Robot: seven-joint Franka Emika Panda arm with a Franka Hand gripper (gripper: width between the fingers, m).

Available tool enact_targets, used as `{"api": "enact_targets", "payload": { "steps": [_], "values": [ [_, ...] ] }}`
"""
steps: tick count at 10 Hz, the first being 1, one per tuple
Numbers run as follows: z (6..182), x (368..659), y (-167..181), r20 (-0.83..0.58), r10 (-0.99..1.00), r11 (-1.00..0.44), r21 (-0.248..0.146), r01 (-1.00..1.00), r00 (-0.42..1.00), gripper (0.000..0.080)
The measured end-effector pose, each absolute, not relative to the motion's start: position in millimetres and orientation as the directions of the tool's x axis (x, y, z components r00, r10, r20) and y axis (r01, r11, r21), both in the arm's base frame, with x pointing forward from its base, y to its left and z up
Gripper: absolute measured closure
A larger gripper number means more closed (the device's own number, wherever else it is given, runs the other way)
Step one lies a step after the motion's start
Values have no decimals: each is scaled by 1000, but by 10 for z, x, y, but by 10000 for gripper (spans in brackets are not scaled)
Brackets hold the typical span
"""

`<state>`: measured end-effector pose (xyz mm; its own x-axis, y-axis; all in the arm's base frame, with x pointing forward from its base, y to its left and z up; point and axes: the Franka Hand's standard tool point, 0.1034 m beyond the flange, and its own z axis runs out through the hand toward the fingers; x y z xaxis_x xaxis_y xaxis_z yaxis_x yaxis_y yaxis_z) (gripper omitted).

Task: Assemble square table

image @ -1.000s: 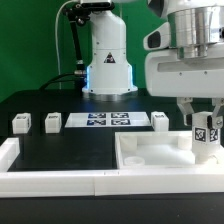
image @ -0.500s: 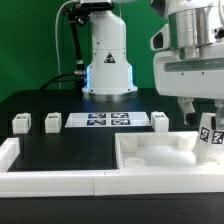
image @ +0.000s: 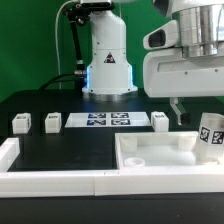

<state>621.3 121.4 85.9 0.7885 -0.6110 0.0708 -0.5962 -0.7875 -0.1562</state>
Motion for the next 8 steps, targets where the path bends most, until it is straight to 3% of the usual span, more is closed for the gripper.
{"api": "enact_targets", "payload": {
  "steps": [4, 8],
  "values": [
    [855, 6219, 1245, 111, -276, -960, -80, -269, 955, 151],
    [838, 6214, 1231, 138, 22, -1000, -9, 24, 990, 151]
  ]
}}
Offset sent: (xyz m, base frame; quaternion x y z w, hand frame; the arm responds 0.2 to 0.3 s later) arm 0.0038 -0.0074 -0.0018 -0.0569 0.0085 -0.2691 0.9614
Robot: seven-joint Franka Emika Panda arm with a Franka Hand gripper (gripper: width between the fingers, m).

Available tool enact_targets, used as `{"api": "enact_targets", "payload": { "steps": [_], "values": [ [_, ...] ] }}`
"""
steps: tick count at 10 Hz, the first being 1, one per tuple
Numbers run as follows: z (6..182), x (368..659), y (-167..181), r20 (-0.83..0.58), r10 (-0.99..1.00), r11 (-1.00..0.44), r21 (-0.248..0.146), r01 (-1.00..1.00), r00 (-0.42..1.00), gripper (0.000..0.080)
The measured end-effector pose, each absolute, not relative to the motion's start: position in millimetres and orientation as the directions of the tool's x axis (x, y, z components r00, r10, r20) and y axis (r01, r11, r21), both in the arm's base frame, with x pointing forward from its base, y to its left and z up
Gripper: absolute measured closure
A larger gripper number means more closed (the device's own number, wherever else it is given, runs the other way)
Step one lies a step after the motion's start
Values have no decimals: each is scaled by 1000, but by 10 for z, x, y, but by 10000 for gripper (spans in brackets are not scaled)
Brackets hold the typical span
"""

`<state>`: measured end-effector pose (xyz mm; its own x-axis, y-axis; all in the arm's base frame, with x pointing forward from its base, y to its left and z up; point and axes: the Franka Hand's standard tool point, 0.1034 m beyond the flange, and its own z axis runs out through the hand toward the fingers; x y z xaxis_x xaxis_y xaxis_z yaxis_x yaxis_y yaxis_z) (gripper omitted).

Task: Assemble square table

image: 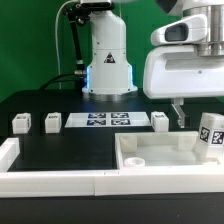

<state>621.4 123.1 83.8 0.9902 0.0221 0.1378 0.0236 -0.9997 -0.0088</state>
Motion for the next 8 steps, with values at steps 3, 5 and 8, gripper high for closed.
{"api": "enact_targets", "payload": {
  "steps": [3, 5, 8],
  "values": [
    [831, 6208, 1232, 137, 94, -995, 2, 95, 986, 302],
    [830, 6208, 1228, 137, 94, -995, 3, 95, 986, 437],
    [829, 6208, 1227, 137, 92, -996, 2, 92, 986, 510]
  ]
}}
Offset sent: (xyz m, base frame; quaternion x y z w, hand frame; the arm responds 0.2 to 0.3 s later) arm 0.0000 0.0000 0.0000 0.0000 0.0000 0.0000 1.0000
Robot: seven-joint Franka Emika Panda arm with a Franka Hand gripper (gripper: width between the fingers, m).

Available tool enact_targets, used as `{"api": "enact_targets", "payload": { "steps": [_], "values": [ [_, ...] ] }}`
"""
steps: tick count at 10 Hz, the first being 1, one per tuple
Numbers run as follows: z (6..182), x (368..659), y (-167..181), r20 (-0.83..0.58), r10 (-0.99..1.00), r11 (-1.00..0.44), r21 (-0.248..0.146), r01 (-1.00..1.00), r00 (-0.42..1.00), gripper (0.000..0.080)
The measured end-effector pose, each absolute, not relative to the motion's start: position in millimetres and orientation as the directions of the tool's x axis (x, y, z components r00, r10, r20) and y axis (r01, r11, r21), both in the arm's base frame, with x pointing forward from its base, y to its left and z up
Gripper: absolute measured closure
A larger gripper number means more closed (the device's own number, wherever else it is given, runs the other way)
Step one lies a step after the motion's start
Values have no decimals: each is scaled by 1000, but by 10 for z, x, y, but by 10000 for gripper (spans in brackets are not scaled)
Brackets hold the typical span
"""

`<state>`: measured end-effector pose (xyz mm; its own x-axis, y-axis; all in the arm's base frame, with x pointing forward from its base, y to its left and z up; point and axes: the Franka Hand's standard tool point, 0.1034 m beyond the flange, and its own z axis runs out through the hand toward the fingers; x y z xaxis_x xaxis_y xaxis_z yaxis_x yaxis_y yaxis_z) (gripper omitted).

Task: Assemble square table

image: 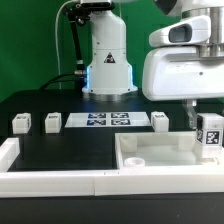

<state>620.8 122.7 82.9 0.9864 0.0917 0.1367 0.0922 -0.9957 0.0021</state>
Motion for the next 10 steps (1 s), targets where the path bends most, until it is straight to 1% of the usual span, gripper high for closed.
{"api": "enact_targets", "payload": {
  "steps": [2, 3, 4, 5, 6, 8, 9, 10],
  "values": [
    [828, 6208, 1227, 137, 63, -998, -2, 64, 989, 510],
    [829, 6208, 1225, 136, 2, -1000, -13, 4, 991, 510],
    [831, 6208, 1218, 131, -143, -990, -39, -139, 981, 510],
    [828, 6200, 1214, 127, -245, -969, -50, -240, 961, 509],
    [827, 6199, 1214, 125, -298, -954, -56, -293, 946, 509],
    [817, 6191, 1203, 108, -532, -847, -92, -524, 840, 509],
    [813, 6186, 1202, 104, -601, -799, -101, -593, 792, 509],
    [813, 6186, 1190, 83, -698, -716, -120, -688, 711, 509]
  ]
}}
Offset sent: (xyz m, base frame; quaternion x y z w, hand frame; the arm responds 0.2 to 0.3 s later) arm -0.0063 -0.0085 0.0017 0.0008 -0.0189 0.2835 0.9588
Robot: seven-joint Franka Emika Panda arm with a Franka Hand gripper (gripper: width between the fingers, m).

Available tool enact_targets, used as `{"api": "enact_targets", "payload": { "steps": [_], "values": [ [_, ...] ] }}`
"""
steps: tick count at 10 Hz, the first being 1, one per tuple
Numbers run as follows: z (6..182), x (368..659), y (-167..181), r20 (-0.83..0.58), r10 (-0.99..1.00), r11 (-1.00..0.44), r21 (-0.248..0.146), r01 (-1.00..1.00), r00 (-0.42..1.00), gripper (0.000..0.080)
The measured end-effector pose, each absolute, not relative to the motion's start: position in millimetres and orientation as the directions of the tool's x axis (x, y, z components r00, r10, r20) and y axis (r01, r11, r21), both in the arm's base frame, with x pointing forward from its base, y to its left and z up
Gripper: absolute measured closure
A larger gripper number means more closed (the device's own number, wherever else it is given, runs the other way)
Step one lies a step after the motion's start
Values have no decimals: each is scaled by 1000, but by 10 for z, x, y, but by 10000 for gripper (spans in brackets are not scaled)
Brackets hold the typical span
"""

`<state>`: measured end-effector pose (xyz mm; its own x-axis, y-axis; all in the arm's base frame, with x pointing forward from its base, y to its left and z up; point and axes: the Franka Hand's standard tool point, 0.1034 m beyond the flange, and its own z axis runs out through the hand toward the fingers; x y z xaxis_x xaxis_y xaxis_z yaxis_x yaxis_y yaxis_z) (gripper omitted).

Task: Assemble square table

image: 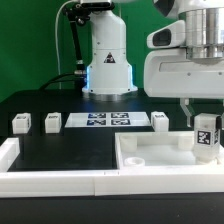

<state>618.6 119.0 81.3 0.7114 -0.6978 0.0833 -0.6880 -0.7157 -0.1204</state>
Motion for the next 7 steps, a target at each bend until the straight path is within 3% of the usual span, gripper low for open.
{"api": "enact_targets", "payload": {
  "steps": [4, 7],
  "values": [
    [808, 6166, 1230, 19, -915, -402, -138, -905, 403, 508],
    [806, 6167, 1224, 17, -912, -408, -140, -902, 409, 503]
  ]
}}
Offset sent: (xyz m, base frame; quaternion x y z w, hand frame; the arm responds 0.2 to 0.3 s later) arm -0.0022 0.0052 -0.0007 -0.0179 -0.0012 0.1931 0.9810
